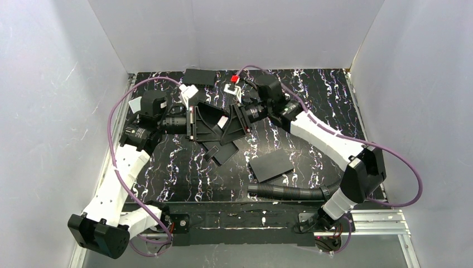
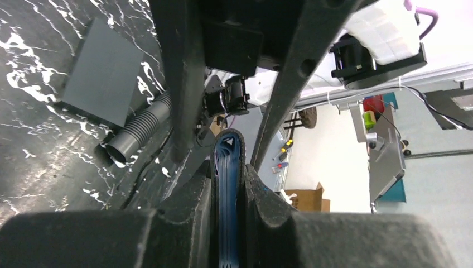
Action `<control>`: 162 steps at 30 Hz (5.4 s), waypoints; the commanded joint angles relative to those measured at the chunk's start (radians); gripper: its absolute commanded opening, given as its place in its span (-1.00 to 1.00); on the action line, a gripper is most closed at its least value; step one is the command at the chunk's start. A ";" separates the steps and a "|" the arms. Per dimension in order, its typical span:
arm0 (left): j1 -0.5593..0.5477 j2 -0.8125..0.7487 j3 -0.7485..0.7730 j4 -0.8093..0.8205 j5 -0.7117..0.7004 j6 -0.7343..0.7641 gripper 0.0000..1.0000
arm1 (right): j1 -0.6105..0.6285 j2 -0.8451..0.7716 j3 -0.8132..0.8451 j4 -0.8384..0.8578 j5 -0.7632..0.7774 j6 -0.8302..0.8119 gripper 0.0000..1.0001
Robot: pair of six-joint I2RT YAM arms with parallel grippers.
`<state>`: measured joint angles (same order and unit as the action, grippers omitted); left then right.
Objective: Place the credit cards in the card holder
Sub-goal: Close the card holder at the center of the board.
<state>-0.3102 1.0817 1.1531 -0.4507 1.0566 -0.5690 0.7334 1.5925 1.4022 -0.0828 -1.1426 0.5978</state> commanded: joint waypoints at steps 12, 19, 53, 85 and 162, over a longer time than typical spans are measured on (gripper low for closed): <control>0.014 0.082 0.073 -0.320 -0.508 -0.504 -1.00 | 0.449 -0.413 -0.316 -0.033 1.272 -0.845 0.97; 0.018 0.152 0.149 -0.437 -0.531 -0.551 -1.00 | 0.521 -0.376 -0.344 0.096 1.299 -0.908 0.97; 0.171 -0.113 -0.276 0.527 -0.139 -0.538 0.70 | -0.031 -0.179 -0.581 1.210 0.630 0.875 -0.97; -0.029 -0.035 -0.587 0.478 -0.410 -0.177 -1.00 | 0.029 -0.329 -0.624 0.165 0.914 -0.016 0.45; -0.001 0.439 -0.794 0.953 -0.344 -0.284 -1.00 | 0.078 0.064 -0.437 0.165 0.898 -0.148 -0.52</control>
<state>-0.3107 1.5116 0.3664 0.5240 0.7300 -0.8749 0.8074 1.7013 0.9264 0.0765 -0.2558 0.4664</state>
